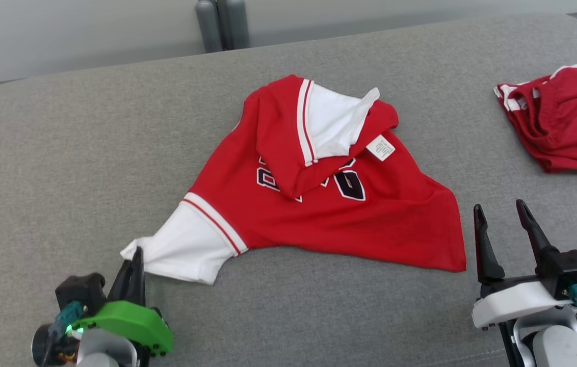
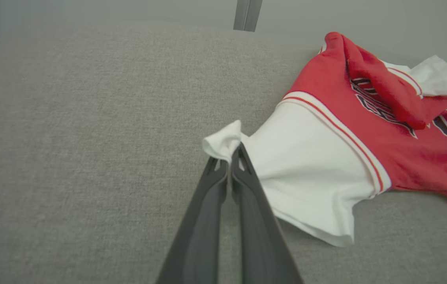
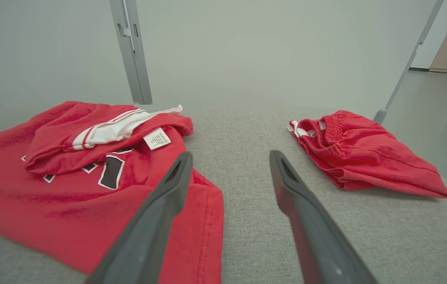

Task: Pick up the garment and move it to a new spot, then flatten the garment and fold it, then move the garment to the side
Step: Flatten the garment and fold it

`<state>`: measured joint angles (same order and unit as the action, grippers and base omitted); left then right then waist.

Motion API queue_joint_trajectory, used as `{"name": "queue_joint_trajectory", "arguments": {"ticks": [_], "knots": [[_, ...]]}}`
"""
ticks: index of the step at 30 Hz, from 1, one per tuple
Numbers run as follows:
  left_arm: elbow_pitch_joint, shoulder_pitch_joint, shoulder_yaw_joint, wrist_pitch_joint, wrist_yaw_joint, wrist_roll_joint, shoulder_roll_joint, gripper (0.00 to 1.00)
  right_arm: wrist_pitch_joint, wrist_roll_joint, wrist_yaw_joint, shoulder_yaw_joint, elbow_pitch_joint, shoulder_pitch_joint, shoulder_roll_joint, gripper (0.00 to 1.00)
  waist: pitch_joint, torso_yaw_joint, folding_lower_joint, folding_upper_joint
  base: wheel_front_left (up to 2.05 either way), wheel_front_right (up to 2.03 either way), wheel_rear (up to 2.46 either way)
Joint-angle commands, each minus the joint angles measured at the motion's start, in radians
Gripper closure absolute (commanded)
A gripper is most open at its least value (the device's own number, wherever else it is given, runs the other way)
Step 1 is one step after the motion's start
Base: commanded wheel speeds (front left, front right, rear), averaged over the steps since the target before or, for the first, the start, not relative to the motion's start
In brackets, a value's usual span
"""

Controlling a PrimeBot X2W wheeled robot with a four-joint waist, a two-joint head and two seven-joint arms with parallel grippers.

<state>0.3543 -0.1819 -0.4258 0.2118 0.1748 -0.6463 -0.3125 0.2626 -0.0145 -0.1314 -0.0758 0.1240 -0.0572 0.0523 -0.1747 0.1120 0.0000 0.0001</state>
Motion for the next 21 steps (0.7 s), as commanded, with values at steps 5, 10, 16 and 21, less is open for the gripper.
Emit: {"name": "queue_joint_trajectory", "arguments": {"ticks": [5, 10, 16, 21], "knots": [[-0.114, 0.147, 0.027, -0.022, 0.074, -0.040, -0.013, 1.00, 0.003, 0.005, 0.001, -0.031, 0.005, 0.049, 0.011, 0.00, 0.044, -0.053, 0.0000, -0.0001, 0.00, 0.00, 0.00], [-0.166, 0.239, 0.040, -0.031, 0.119, -0.064, -0.010, 1.00, 0.003, 0.007, 0.001, -0.060, 0.010, 0.085, 0.017, 0.00, 0.051, -0.060, 0.0000, -0.0001, 0.00, 0.00, 0.00], [-0.177, 0.299, 0.029, -0.045, 0.143, -0.082, 0.014, 1.00, 0.003, 0.008, 0.001, -0.115, -0.013, 0.098, 0.016, 0.00, 0.060, -0.048, 0.0000, -0.0001, 0.00, 0.00, 0.00], [-0.159, 0.301, 0.043, -0.014, 0.137, -0.092, 0.029, 0.56, 0.003, 0.015, 0.001, -0.101, -0.033, 0.070, 0.012, 0.00, 0.073, -0.040, 0.0000, -0.0001, 0.00, 0.00, 0.00]]}}
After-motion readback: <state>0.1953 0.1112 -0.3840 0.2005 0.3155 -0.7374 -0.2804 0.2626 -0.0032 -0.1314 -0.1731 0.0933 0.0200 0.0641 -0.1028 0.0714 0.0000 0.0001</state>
